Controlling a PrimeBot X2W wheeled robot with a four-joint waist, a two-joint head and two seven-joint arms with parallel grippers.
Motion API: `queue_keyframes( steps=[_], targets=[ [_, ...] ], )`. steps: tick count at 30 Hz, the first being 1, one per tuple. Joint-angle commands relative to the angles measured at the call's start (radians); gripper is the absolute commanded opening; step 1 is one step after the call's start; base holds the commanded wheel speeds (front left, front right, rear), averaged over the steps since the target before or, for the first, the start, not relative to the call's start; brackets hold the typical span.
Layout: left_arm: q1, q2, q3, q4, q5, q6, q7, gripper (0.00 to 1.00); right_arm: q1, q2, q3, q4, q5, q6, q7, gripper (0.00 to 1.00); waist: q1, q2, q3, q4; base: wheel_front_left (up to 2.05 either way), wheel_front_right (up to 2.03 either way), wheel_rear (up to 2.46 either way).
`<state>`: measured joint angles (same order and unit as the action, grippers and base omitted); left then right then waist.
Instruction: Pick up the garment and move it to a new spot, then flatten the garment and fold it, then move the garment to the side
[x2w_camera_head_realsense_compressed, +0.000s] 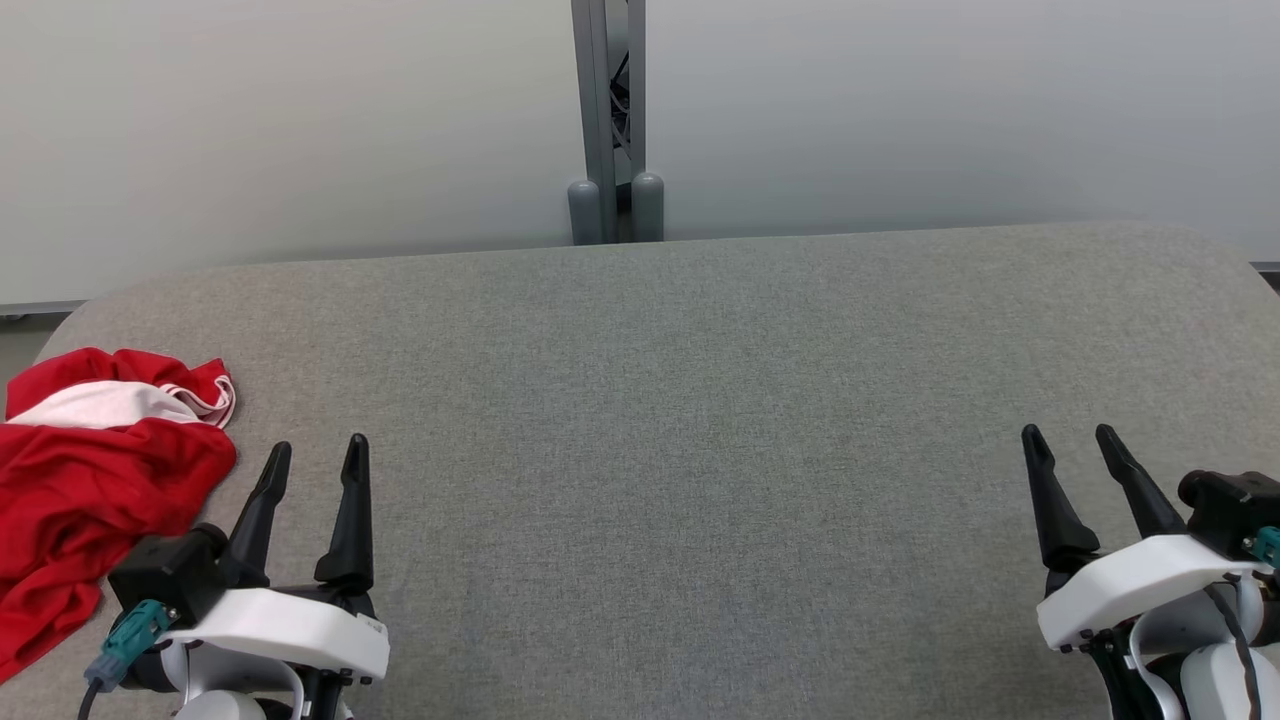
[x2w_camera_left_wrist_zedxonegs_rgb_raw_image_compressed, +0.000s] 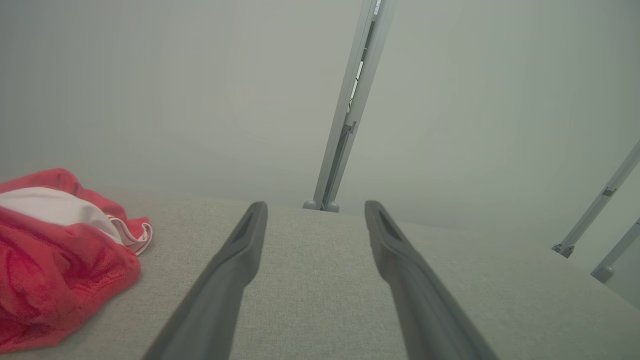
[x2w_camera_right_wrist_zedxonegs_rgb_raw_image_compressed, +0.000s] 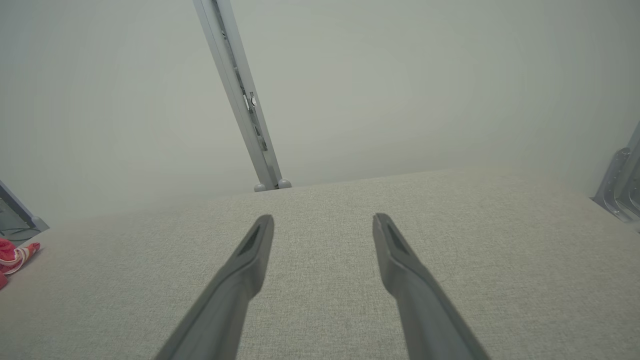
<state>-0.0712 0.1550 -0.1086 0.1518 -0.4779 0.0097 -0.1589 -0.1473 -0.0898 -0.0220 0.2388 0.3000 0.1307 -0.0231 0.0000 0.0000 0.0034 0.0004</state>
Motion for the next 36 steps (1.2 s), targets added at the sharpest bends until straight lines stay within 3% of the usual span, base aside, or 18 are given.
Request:
queue_keyframes(
  steps=[1,36],
  targets=[
    [-0.009,0.009,0.007,-0.002,0.024,0.004,-0.001,1.00,0.000,-0.004,-0.006,-0.008,-0.023,0.000,-0.015,1.00,0.0000,0.0000,0.000,0.000,0.00,0.00,0.00],
    [-0.027,0.008,0.015,0.068,0.211,0.063,0.066,1.00,0.015,0.028,0.033,-0.001,-0.173,0.000,-0.132,1.00,0.0000,0.0000,-0.007,0.008,0.00,0.00,0.00]
  ],
)
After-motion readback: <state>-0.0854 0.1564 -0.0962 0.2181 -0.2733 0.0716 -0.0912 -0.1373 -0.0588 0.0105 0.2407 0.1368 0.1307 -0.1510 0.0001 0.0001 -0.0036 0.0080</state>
